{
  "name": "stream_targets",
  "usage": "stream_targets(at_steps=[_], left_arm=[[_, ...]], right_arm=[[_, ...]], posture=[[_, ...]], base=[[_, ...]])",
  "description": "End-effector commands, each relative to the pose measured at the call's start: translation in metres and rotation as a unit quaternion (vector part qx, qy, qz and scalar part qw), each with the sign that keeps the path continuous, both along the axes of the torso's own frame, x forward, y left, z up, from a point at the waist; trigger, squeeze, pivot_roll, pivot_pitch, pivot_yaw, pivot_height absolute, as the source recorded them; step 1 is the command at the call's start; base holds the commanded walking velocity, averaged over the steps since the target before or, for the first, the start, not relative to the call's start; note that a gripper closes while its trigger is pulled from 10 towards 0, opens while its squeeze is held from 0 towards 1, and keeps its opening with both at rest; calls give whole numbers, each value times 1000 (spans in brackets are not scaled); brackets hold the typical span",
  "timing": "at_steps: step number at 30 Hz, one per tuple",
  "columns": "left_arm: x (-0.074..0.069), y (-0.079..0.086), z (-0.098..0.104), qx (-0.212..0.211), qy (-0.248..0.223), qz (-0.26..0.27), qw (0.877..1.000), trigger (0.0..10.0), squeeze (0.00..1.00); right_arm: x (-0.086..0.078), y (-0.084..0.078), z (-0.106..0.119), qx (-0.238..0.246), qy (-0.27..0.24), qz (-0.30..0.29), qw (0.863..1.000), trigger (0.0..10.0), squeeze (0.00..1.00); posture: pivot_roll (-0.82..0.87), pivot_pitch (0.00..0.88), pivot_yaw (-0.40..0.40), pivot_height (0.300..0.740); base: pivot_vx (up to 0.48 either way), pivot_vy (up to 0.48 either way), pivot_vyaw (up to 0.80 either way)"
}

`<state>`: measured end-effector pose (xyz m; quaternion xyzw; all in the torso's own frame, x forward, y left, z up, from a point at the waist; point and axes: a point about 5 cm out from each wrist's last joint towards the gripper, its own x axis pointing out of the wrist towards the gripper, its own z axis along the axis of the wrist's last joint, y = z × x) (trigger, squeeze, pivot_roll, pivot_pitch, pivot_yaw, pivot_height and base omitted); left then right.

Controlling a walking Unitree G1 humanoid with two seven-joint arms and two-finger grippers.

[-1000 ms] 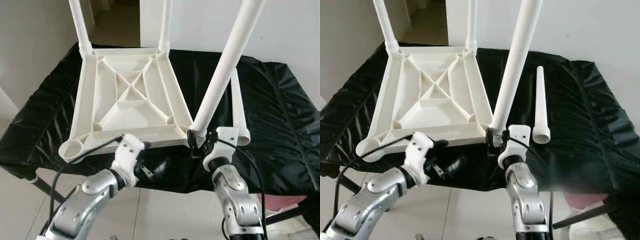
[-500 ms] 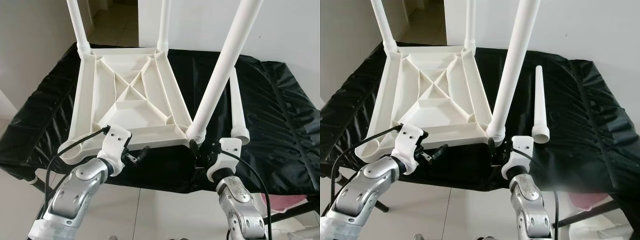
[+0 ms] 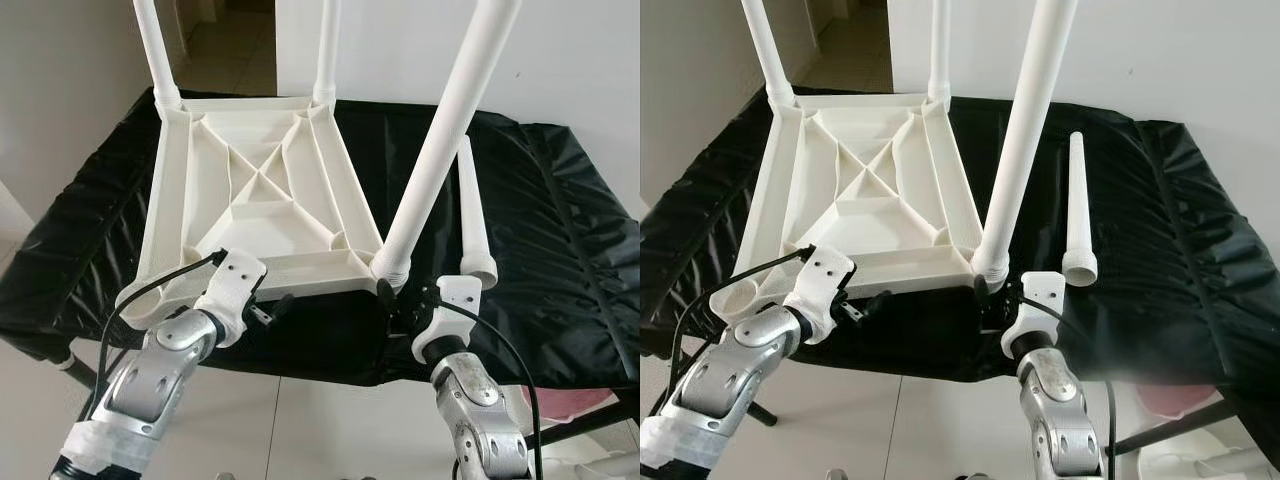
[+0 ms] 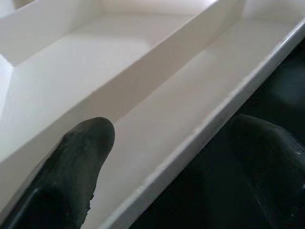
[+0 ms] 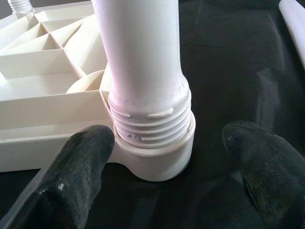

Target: Building children table

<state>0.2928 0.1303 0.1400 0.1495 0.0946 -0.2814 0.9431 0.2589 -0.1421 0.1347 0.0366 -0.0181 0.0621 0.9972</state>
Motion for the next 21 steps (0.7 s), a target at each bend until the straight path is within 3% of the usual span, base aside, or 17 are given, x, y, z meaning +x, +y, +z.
stream_targets(at_steps=[1,10,21], left_arm=[[4,7,-4,16,7,32,999,10000,0],[16,16,5,42,7,36,998,10000,0],[21,14,-1,72,21,23,997,10000,0]], right_arm=[[1,0,-2,1,0,1,1000,10000,0],[5,-3,0,-2,-5,-5,1000,10000,0],[6,-5,1,-5,-9,-10,1000,10000,0]], posture=[[-12,95,-8,740],[-18,99,5,740],[-20,105,22,740]], base=[[0,0,0],[0,0,0],[0,0,0]])
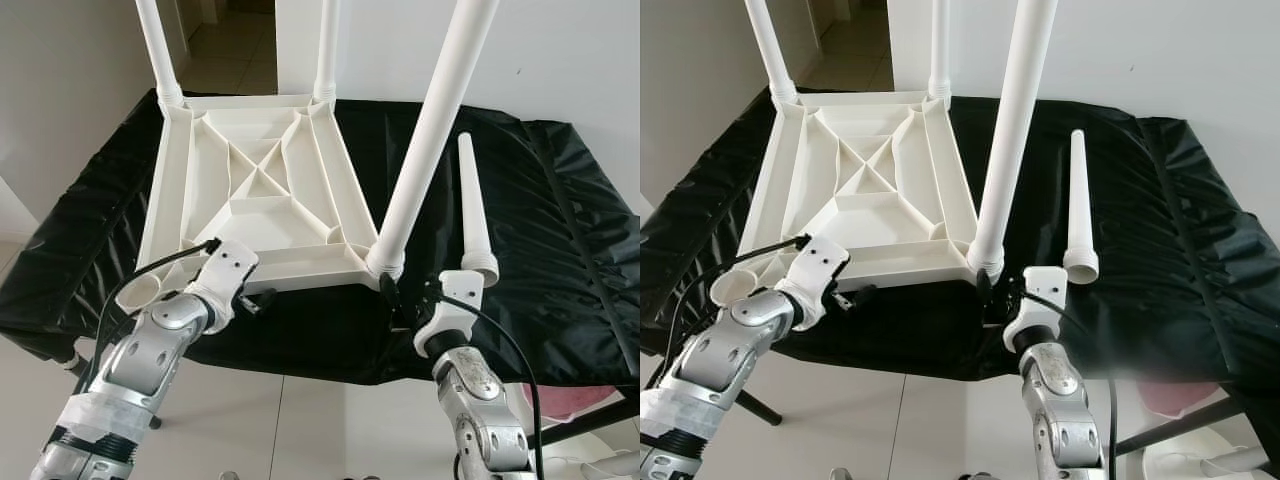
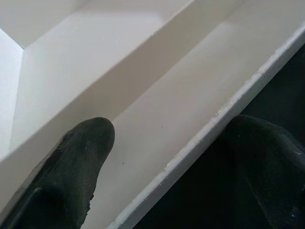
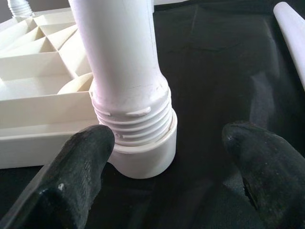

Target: Building children table

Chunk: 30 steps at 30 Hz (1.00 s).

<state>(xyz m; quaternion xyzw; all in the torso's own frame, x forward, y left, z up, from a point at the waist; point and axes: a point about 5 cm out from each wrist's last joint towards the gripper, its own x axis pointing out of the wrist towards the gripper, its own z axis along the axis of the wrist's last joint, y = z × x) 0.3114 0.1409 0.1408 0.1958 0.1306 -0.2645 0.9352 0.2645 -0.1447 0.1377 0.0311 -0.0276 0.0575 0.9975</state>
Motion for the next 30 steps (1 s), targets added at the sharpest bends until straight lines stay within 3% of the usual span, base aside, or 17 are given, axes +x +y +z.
stream_targets(at_steps=[1,18,19,20,21,22,23,25,26,30], left_arm=[[2,3,-2,18,3,5,1000,10000,0],[2,0,-1,17,37,-37,999,10000,0],[2,0,-1,12,40,-38,998,8667,0],[2,0,-1,12,40,-38,998,8667,0],[2,0,-2,14,41,-41,998,4667,0],[2,0,-2,14,41,-41,998,4667,0],[1,0,-3,13,43,-43,998,1961,0],[-1,0,-4,13,45,-43,998,1529,0],[-1,0,-5,13,47,-43,998,0,0],[-2,0,-8,13,52,-41,998,0,0]], right_arm=[[1,-2,-2,0,1,-4,1000,10000,0],[4,0,-3,-1,-1,0,1000,10000,0],[3,0,-3,-1,-1,-1,1000,10000,0],[3,0,-3,-1,-1,-1,1000,10000,0],[3,0,-3,-1,-1,-1,1000,10000,0],[3,0,-3,-1,-1,-1,1000,10000,0],[3,0,-3,-1,-1,-3,1000,10000,0],[2,-1,-3,-1,0,-4,1000,10000,0],[2,-1,-3,-1,0,-5,1000,10000,0],[2,-1,-3,-2,0,-6,1000,10000,0]], posture=[[-20,105,22,740],[-14,106,35,740],[-13,110,36,740],[-13,110,36,740],[-15,117,39,740],[-15,117,39,740],[-14,116,38,740],[-18,119,39,740],[-18,119,39,740],[-22,119,35,740]], base=[[0,0,0],[0,0,0],[0,0,0],[0,0,0],[0,0,0],[0,0,0],[0,0,0],[0,0,0],[0,0,0],[0,0,0]])
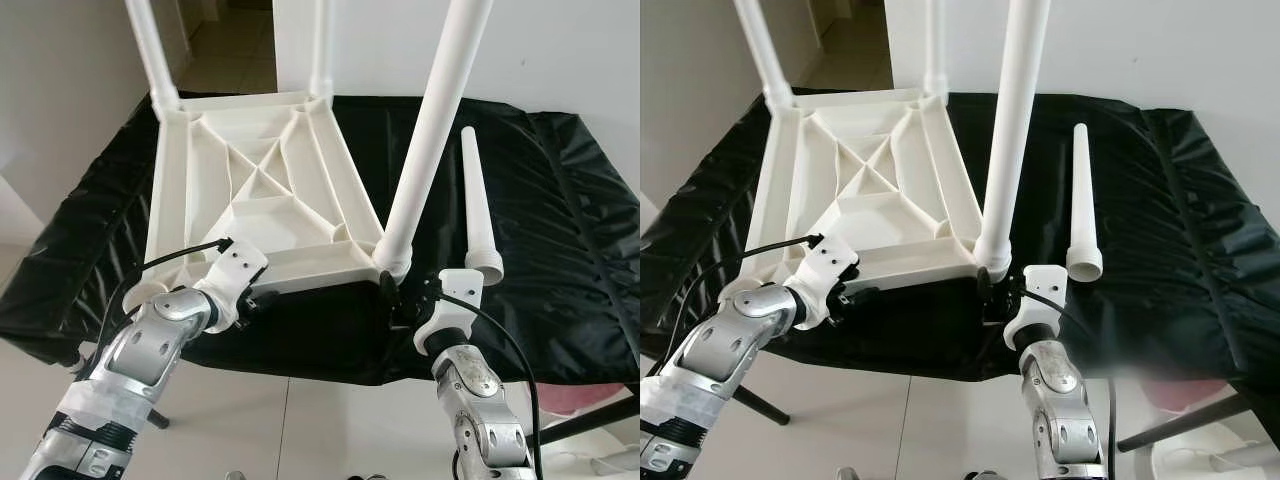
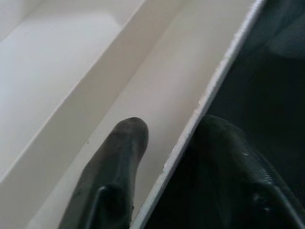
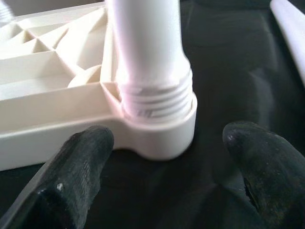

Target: Building children table

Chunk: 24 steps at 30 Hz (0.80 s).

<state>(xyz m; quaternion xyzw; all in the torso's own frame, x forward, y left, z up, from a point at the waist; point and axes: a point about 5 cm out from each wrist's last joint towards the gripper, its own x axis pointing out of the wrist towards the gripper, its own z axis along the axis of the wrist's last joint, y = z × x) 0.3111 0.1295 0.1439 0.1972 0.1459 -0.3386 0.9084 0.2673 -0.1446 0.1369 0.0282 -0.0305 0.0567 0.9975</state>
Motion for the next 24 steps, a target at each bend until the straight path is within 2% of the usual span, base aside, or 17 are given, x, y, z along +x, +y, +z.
stream_targets(at_steps=[1,10,17,20,23,24], left_arm=[[-5,12,-16,21,25,30,999,0,0],[-10,15,-20,31,37,28,998,0,0],[-12,21,-21,28,42,48,998,0,0],[-12,22,-20,27,40,52,998,0,0],[-12,15,-20,26,33,47,998,0,0],[-13,10,-19,24,25,43,998,941,0]], right_arm=[[0,-3,-2,-2,2,-4,1000,10000,0],[2,-4,-2,-5,2,-2,1000,10000,0],[5,-3,0,-2,-1,-4,1000,10000,0],[5,-3,0,-2,-1,-4,1000,10000,0],[6,-2,0,-2,-2,-4,1000,10000,0],[6,-2,1,-2,-2,-3,1000,10000,0]], posture=[[-21,119,31,740],[-16,119,28,740],[-7,126,30,740],[-7,126,30,740],[-6,129,27,740],[-6,129,27,740]], base=[[0,0,0],[0,0,0],[0,0,0],[0,0,0],[0,0,0],[0,0,0]])
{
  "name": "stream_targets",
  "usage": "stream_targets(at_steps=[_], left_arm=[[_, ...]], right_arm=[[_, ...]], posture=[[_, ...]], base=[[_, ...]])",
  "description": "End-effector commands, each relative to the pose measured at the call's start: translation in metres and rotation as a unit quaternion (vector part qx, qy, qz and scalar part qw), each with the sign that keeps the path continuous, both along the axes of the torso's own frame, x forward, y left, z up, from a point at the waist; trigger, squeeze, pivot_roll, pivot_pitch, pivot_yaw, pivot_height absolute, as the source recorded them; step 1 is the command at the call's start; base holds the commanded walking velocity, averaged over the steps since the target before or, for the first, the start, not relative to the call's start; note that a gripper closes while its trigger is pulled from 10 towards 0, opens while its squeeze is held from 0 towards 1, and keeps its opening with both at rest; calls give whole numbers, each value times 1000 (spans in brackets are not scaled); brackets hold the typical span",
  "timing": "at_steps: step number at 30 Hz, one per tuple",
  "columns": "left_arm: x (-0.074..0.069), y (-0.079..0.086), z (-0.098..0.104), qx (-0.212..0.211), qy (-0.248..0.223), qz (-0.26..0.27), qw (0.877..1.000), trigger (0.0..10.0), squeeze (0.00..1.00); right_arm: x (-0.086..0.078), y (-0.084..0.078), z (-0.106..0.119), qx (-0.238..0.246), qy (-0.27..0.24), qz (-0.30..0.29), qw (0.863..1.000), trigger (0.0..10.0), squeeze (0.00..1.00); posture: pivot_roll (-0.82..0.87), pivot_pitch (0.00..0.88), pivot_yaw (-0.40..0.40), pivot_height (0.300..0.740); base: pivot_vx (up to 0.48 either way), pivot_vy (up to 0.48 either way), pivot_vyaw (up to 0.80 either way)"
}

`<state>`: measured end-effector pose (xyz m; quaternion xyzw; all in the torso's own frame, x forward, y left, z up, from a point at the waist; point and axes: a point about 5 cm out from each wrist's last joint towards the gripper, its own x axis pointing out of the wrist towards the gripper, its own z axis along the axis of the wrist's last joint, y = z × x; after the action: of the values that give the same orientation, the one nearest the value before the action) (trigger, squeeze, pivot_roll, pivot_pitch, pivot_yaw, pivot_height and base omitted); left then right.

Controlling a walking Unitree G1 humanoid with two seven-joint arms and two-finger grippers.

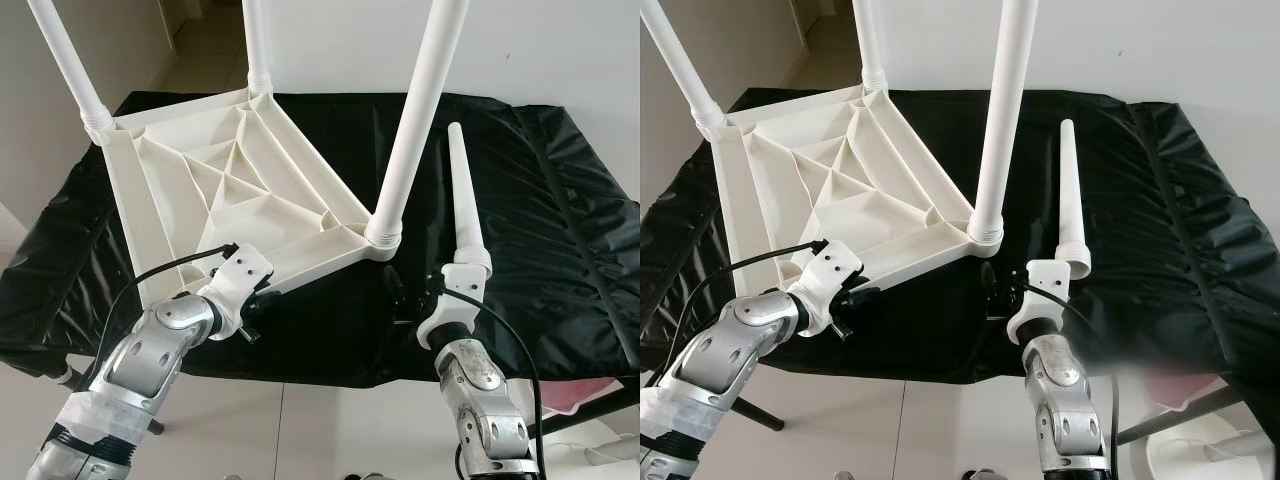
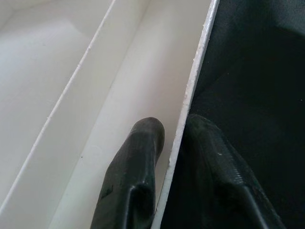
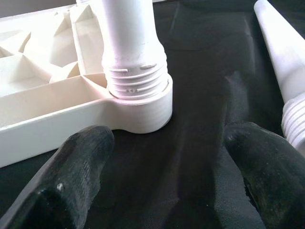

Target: Building children table

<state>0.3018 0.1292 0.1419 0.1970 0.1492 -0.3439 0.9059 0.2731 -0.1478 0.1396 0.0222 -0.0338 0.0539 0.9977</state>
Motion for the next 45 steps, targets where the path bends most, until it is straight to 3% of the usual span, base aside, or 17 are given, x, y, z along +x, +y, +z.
stream_targets(at_steps=[1,2,3,4,5,8,9,16,20,22,24,29,32,38,39,40,45], left_arm=[[-3,11,-17,24,20,47,998,941,0],[-5,5,-18,27,12,37,999,10000,0],[-5,5,-18,27,12,37,999,10000,0],[-7,1,-19,21,15,27,999,10000,212],[-10,-4,-20,10,23,16,1000,10000,973],[-16,-12,-19,-3,30,-14,999,10000,1000],[-22,-16,-16,-10,29,-47,998,10000,0],[-30,-22,-6,-27,9,-94,995,10000,0],[-27,-17,9,-69,0,-84,994,10000,0],[-21,-1,35,-137,-17,-70,988,10000,0],[-21,-1,35,-137,-17,-70,988,10000,0],[-12,21,60,-202,-38,-35,978,10000,0],[-7,35,64,-180,-60,-11,982,10000,0],[0,68,55,-75,-88,47,992,10000,0],[1,89,46,2,-98,76,992,10000,0],[1,95,43,19,-95,87,992,10000,0],[0,102,42,26,-101,99,990,10000,0]], right_arm=[[1,1,-2,3,1,0,1000,10000,0],[1,1,-2,3,1,0,1000,10000,0],[1,1,-2,3,1,0,1000,10000,0],[1,1,-2,3,1,0,1000,10000,0],[1,0,-2,3,1,-1,1000,10000,0],[2,-1,-2,2,0,-1,1000,10000,0],[2,-1,-2,2,1,-1,1000,10000,0],[2,0,-3,1,2,0,1000,10000,0],[3,3,-3,4,1,4,1000,10000,0],[3,6,-4,5,0,7,1000,10000,0],[3,6,-4,5,0,7,1000,10000,0],[3,6,-5,6,1,6,1000,10000,0],[3,6,-5,6,1,6,1000,10000,0],[5,7,-4,7,-1,9,1000,10000,0],[6,10,-4,7,-2,14,1000,10000,0],[6,11,-4,7,-2,15,1000,10000,0],[5,11,-5,8,-1,17,1000,10000,0]], posture=[[-6,129,27,740],[-6,133,29,740],[-6,133,29,740],[-6,133,29,740],[-9,132,25,740],[-8,133,26,740],[-5,130,24,740],[-1,127,24,740],[4,123,24,740],[7,118,22,740],[7,118,22,740],[9,119,20,740],[10,116,18,740],[20,116,12,740],[24,117,9,740],[24,117,9,740],[26,119,5,740]], base=[[0,0,0],[0,0,0],[0,0,0],[0,0,0],[0,0,0],[0,0,0],[0,0,0],[0,0,0],[0,0,0],[0,0,0],[0,0,0],[0,0,0],[0,0,0],[0,0,0],[0,0,0],[0,0,0],[0,0,0]])
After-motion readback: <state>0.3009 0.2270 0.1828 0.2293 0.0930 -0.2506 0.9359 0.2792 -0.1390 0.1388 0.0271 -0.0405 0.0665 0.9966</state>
